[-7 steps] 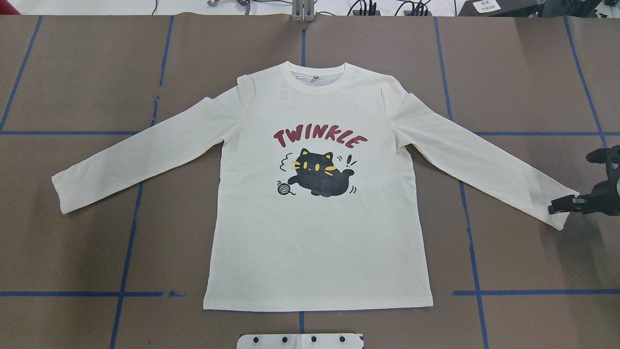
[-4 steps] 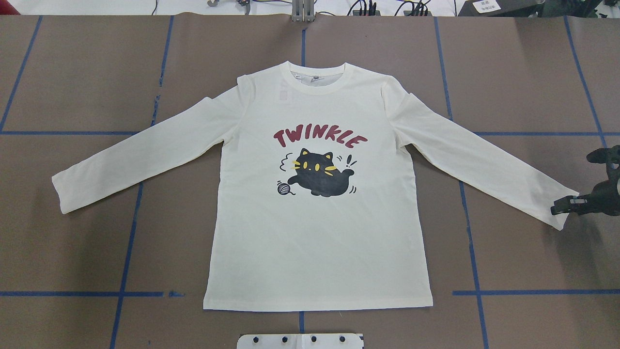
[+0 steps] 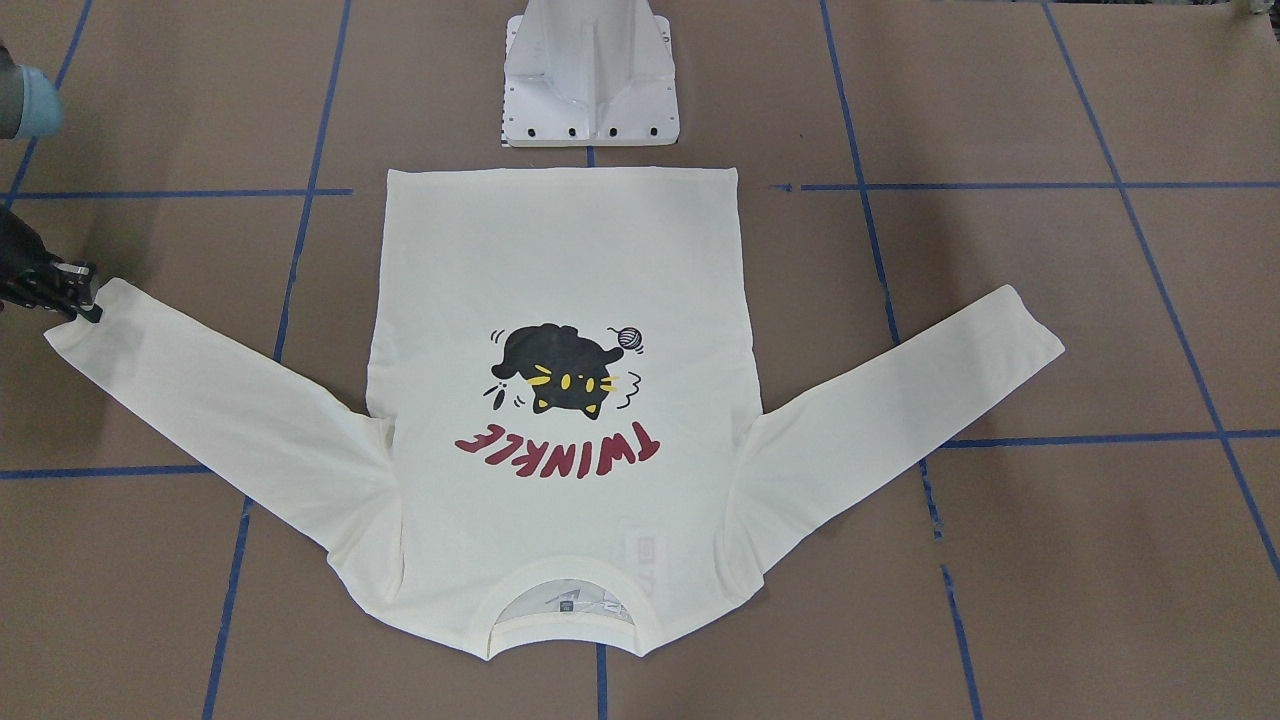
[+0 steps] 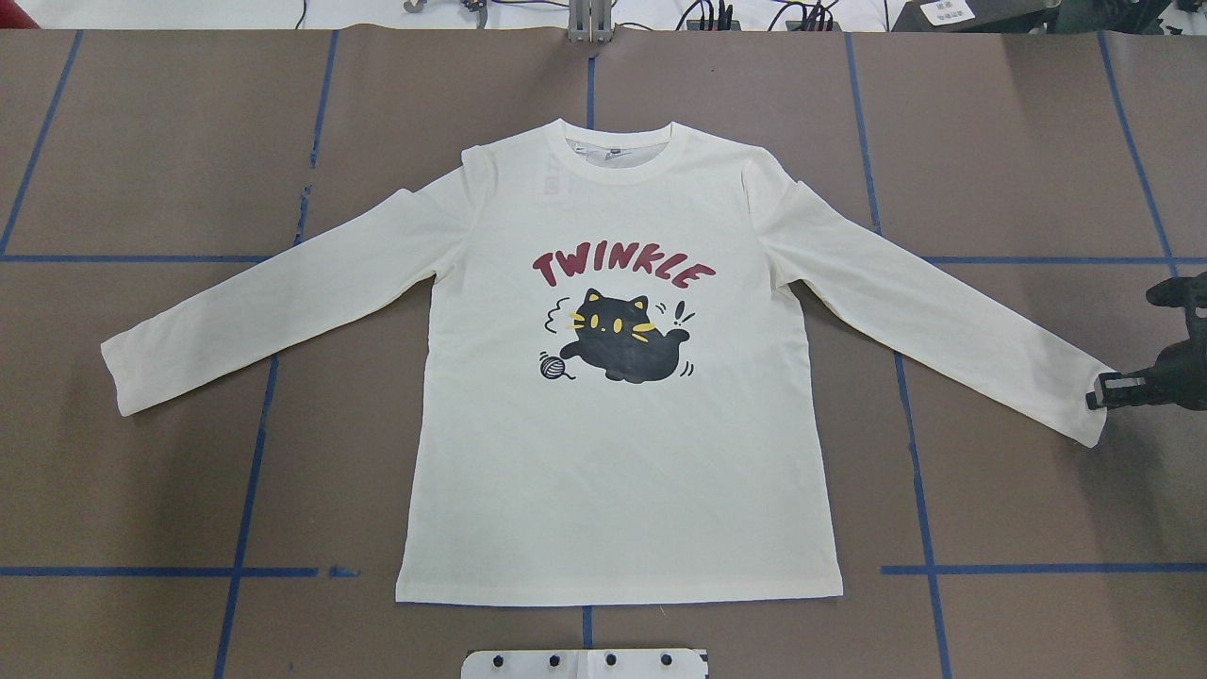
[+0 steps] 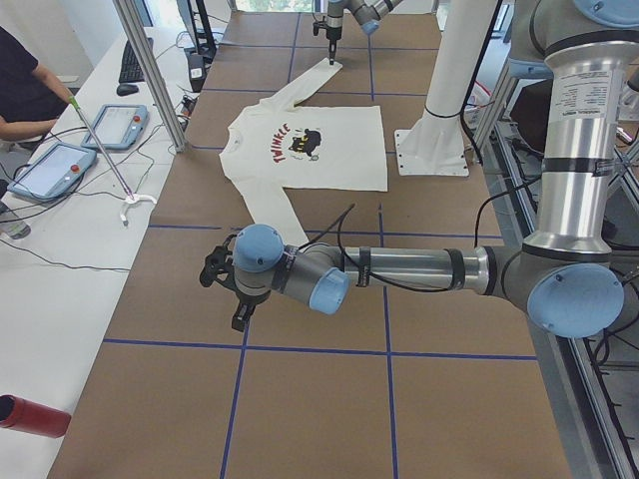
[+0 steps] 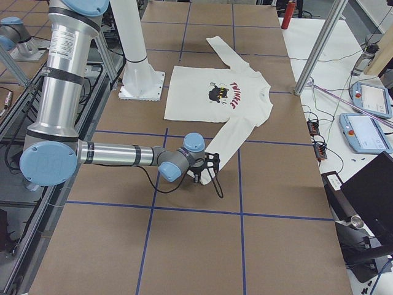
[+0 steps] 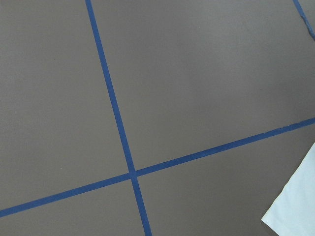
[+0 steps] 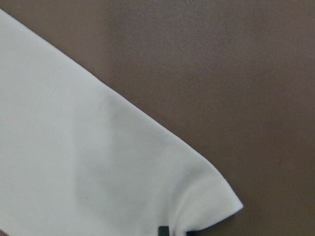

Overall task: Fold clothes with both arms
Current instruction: 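Lower the right gripper to the cuff of the sleeve nearest it and grasp, then carry the sleeve cuff with the right gripper across the shirt toward the left arm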

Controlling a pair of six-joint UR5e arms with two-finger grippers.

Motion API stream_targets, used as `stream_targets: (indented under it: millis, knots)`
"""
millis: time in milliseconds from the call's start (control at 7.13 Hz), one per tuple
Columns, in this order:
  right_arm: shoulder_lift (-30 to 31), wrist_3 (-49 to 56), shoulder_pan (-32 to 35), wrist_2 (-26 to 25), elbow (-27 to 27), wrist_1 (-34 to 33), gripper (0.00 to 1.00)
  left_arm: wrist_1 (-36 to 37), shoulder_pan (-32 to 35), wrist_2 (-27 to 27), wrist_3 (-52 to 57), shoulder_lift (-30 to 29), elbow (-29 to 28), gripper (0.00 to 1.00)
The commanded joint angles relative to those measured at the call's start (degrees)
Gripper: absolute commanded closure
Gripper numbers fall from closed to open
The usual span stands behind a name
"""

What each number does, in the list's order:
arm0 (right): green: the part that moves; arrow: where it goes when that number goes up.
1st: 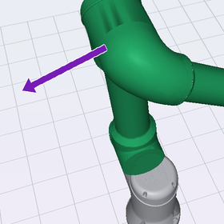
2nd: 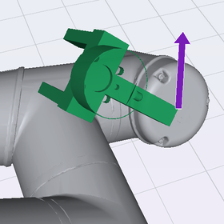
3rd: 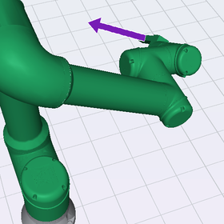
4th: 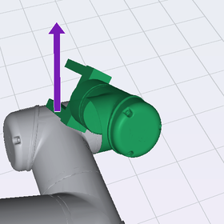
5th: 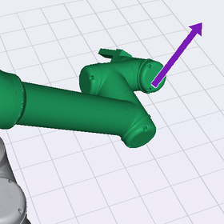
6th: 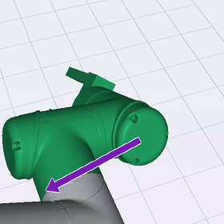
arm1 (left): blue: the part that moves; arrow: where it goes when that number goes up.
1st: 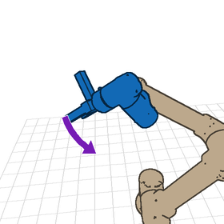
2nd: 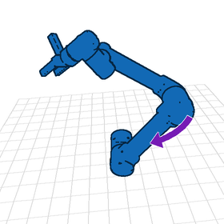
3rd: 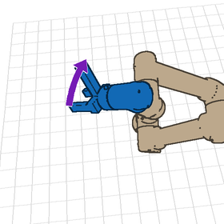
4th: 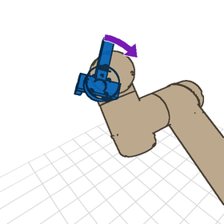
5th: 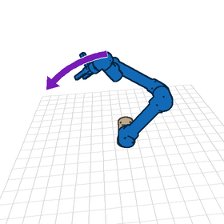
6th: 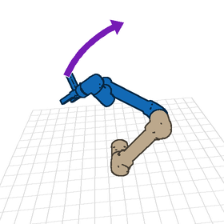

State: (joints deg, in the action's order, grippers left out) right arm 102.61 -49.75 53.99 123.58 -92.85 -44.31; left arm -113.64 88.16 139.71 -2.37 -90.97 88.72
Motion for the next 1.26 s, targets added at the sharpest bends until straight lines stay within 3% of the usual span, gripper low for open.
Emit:
stream_targets:
  millis: [0, 280, 561, 841, 1121]
  knots:
    - [-0.30, 0.00, 1.72, 1.22, -0.58, 0.02, 1.00, 0.00, 0.00, 0.04, 0.00, 0.00, -0.04, 0.00]
    - [-0.22, -1.65, 3.58, 2.45, -5.38, -0.07, 1.00, 0.00, 0.00, 0.04, 0.00, 0.00, 0.05, 0.00]
    - [-7.03, -9.80, 3.40, 3.76, -5.94, -0.16, 1.00, 0.00, 0.00, 0.04, 0.00, -0.09, 0.05, 0.00]
    - [-20.97, -13.69, 3.40, 5.53, -3.32, -6.44, 1.00, 0.00, 0.00, 0.04, -0.09, -0.26, 0.40, 0.00]
    - [-37.66, -22.02, 3.14, 5.62, 6.04, -8.24, 1.00, 0.09, 0.00, 0.04, -0.18, -0.44, 0.67, 0.00]
